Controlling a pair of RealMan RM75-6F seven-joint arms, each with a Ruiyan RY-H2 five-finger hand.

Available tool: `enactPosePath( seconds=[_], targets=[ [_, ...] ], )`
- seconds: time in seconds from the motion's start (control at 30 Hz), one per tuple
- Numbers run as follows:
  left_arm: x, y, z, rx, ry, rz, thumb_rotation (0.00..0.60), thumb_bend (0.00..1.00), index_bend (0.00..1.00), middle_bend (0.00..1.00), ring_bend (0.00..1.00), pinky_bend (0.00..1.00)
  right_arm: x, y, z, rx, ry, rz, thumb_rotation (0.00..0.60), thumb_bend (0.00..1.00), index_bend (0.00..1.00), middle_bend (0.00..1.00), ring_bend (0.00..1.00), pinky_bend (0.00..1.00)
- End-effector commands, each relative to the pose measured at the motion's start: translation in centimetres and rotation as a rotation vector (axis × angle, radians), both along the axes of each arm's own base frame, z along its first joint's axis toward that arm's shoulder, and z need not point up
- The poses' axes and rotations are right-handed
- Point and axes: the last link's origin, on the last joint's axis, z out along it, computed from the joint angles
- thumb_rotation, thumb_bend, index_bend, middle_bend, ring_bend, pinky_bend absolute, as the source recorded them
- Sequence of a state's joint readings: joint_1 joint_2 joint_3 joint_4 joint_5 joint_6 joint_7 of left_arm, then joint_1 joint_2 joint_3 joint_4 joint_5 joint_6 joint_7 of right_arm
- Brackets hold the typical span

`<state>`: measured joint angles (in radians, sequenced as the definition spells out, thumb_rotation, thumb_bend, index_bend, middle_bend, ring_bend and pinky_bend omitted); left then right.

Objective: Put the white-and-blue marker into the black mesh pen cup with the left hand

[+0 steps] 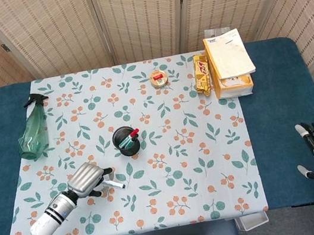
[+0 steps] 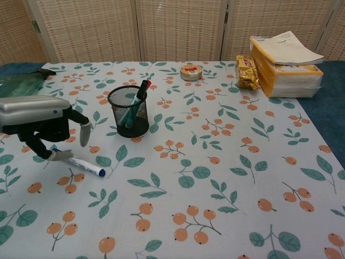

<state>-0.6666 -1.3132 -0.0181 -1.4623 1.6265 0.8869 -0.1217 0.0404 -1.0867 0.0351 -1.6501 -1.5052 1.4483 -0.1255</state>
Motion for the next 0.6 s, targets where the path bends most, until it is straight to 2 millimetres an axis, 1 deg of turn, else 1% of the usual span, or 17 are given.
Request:
enactPosePath(
  seconds=[0.03,0.27,0.6],
  targets=[
    [-0.5,0.2,-0.5,0.001,-0.002,0.009,0.600,0.38,0.48,1.00,1.00,1.00,0.0,0.1,0.1,0.000,-0.002,0.002,0.600,0.18,0.02,0.04,0.04,0.00],
    [-1.6,1.1,-1.8,-0.002,0.029,0.011,0.600,0.38,0.48,1.00,1.00,1.00,-0.1,0.1,0.4,-0.010,-0.008,0.002,0.600,0.18,0.02,0.04,0.04,0.00],
    [-2.4,1.4,-2.8,0.011,0.093,-0.030,0.600,0.38,0.48,1.00,1.00,1.00,-0.1,0.3,0.5,-0.007,-0.011,0.006,0.600,0.18,0.02,0.04,0.04,0.00]
  ],
)
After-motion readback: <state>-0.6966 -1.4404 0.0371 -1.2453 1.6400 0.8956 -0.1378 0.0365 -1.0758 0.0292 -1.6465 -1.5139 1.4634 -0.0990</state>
